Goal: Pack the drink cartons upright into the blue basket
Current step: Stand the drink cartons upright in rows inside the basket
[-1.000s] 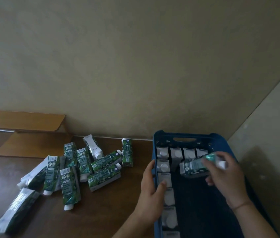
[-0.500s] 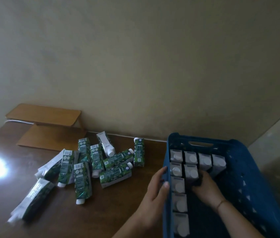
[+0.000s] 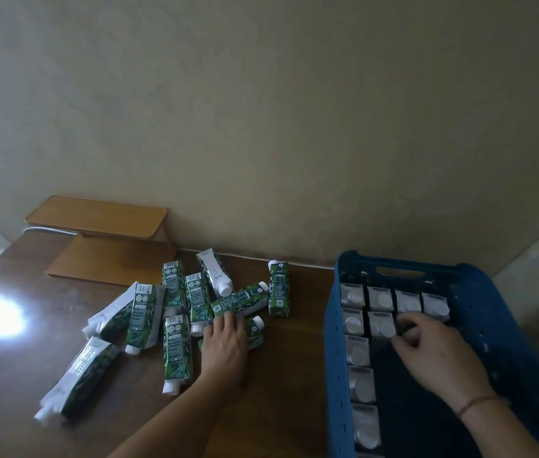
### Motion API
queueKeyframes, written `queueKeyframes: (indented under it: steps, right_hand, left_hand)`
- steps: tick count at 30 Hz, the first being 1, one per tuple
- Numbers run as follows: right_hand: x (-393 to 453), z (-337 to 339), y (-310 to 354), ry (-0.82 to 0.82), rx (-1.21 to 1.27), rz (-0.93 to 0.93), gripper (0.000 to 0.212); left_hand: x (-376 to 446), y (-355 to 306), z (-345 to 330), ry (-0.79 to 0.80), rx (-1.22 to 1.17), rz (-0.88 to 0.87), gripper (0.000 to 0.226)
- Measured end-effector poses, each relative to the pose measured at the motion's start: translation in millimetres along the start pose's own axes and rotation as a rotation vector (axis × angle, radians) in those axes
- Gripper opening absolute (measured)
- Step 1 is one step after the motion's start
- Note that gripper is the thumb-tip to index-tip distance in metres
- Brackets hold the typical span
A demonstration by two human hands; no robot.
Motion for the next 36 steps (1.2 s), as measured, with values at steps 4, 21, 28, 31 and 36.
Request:
queueKeyframes:
  steps: [4,21,28,31,36]
  right_hand:
    - [-17,10,21,-0.124,0.062,0.146,0.030]
    - [-72,20,88,0.354,0.680,0.778,0.061]
    - [-52,62,8,-0.245,0.930,0.608,0.043]
    - [-29,68,-23,-0.398,0.618,0.377,0.044]
    - [20,29,-57,-0.354,0.109,0.026,0.048]
  left_hand:
    - [-16,8,-1,0.055,-0.157,-0.079,0.064]
    - [-64,-78,153,0.791,-1.961,-0.695,0.081]
    - [-47,-103,143,0.184,-1.528,-0.266,0.061]
    - [-48,-116,124,0.183,-1.344,-0.259,0.078]
    - [-52,-136,101,0.253,-1.409,-0.245,0.073]
Point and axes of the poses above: each hand's wrist, its own x-axis towards the middle knuckle, its own z-axis out of the back of the hand, y = z × x, the point moved 4 cm from there along x, towards the middle knuckle, and after that the axes turned 8 degrees about y, right-handed, at the moved point
